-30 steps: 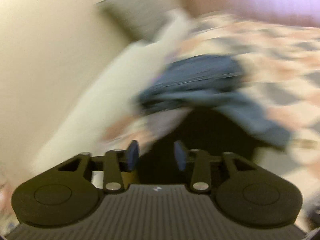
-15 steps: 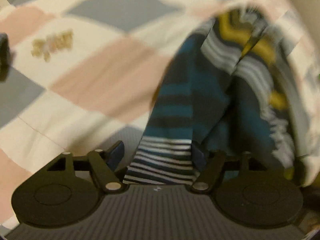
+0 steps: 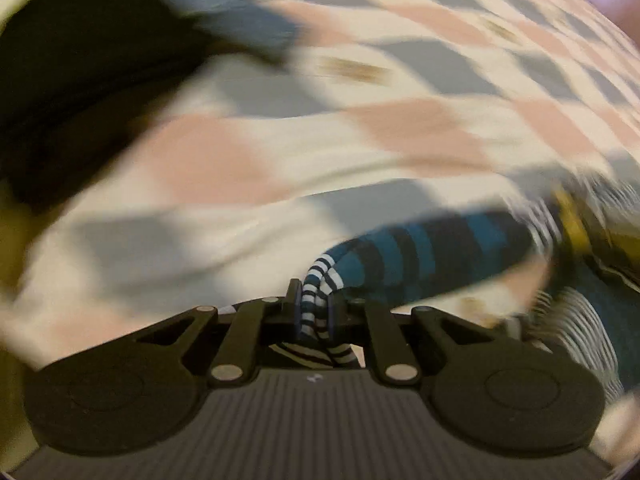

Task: Fold clothes

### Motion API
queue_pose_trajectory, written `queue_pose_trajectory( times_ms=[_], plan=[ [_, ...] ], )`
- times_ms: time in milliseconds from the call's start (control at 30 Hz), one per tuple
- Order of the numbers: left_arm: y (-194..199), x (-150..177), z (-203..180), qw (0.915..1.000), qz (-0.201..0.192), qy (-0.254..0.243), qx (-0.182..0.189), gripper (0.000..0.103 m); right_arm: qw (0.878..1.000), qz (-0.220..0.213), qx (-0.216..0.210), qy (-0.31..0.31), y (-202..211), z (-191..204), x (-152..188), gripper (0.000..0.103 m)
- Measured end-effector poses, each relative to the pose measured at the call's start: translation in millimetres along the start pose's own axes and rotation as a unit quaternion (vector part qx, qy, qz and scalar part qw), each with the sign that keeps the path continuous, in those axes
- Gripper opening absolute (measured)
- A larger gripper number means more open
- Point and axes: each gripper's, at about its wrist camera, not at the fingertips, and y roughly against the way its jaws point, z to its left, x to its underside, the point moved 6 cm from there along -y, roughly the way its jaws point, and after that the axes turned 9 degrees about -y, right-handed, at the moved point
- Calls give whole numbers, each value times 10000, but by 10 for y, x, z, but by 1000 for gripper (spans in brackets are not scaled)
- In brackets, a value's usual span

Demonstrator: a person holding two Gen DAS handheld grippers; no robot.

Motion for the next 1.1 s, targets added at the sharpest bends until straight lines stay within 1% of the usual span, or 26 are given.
queue_pose_trajectory(
  times_ms=[33, 67, 100, 133, 200, 233, 267, 300, 333, 367, 400, 433, 500, 533, 567, 600, 633, 733, 833, 900, 933, 967, 1000, 1033, 1067, 1100],
  plan=[
    [65, 115, 179, 9990, 54, 338, -284, 10, 9998, 119, -21, 162, -64, -58, -68, 11],
    [57, 198, 276, 9974, 133, 501, -491, 12, 9981, 542, -52, 297, -230, -138, -25, 14],
    [8, 261, 323, 9954, 233, 584, -718, 15, 9925, 1124, -82, 478, -462, -243, 67, 25],
    [-88, 310, 287, 9934, 430, 530, -917, 22, 9830, 1686, -68, 723, -693, -347, 218, 28],
    [-200, 381, 131, 9896, 721, 376, -1184, 22, 9534, 2718, 69, 1308, -1113, -554, 636, 33],
    [-191, 383, -44, 9908, 714, 266, -1119, 20, 9370, 3145, 116, 1519, -1221, -639, 824, 32],
    [-130, 374, -262, 9939, 644, 93, -895, 23, 9227, 3454, 66, 1711, -1266, -702, 968, 32],
    [-48, 340, -524, 9969, 564, -86, -546, 26, 9144, 3596, -53, 1859, -1267, -737, 1036, 35],
    [37, 307, -786, 9983, 483, -265, -197, 37, 9111, 3617, -205, 1965, -1245, -746, 1036, 47],
    [125, 271, -1052, 9981, 395, -456, 153, 47, 9095, 3586, -382, 2066, -1220, -743, 985, 55],
    [220, 197, -1341, 9956, 243, -758, 490, 48, 9083, 3533, -547, 2172, -1196, -721, 898, 69],
    [281, 83, -1627, 9910, 50, -1101, 765, 50, 9067, 3477, -695, 2286, -1173, -680, 799, 75],
    [402, -143, -2196, 9748, -327, -1773, 1312, 59, 9055, 3300, -1037, 2459, -1087, -536, 623, 77],
    [369, -280, -2439, 9647, -428, -2044, 1602, 67, 9039, 3220, -1309, 2495, -1070, -439, 553, 80],
    [329, -414, -2675, 9535, -522, -2305, 1870, 70, 9013, 3160, -1595, 2499, -1089, -343, 511, 82],
    [218, -549, -2868, 9459, -563, -2514, 1974, 70, 8974, 3143, -1846, 2486, -1122, -262, 509, 85],
    [100, -676, -3053, 9381, -585, -2709, 2076, 70, 8927, 3170, -2029, 2477, -1168, -181, 549, 85],
    [-400, -887, -3399, 9239, -156, -2991, 2380, 71, 8788, 3325, -2358, 2480, -1391, -12, 768, 83],
    [-845, -976, -3560, 9092, 413, -3103, 2746, 77, 8690, 3497, -2513, 2436, -1659, 70, 949, 80],
    [-1051, -920, -3522, 8996, 745, -3160, 2920, 77, 8612, 3572, -2634, 2478, -1800, 129, 1030, 80],
    [-1119, -879, -3513, 8949, 868, -3166, 3023, 72, 8556, 3618, -2659, 2575, -1857, 137, 1076, 80],
    [-1149, -831, -3512, 8916, 937, -3135, 3131, 59, 8490, 3686, -2680, 2675, -1907, 116, 1131, 80],
    [-1170, -788, -3512, 8895, 924, -3100, 3228, 49, 8441, 3772, -2644, 2744, -1963, 88, 1185, 80],
    [-1097, -758, -3507, 8879, 811, -3133, 3270, 39, 8403, 3908, -2562, 2749, -2018, 43, 1231, 79],
    [-980, -712, -3484, 8838, 631, -3256, 3299, 33, 8357, 4044, -2535, 2716, -2037, -14, 1261, 71],
    [-855, -654, -3439, 8823, 484, -3289, 3332, 32, 8319, 4142, -2548, 2674, -2027, -69, 1277, 48]
  ],
)
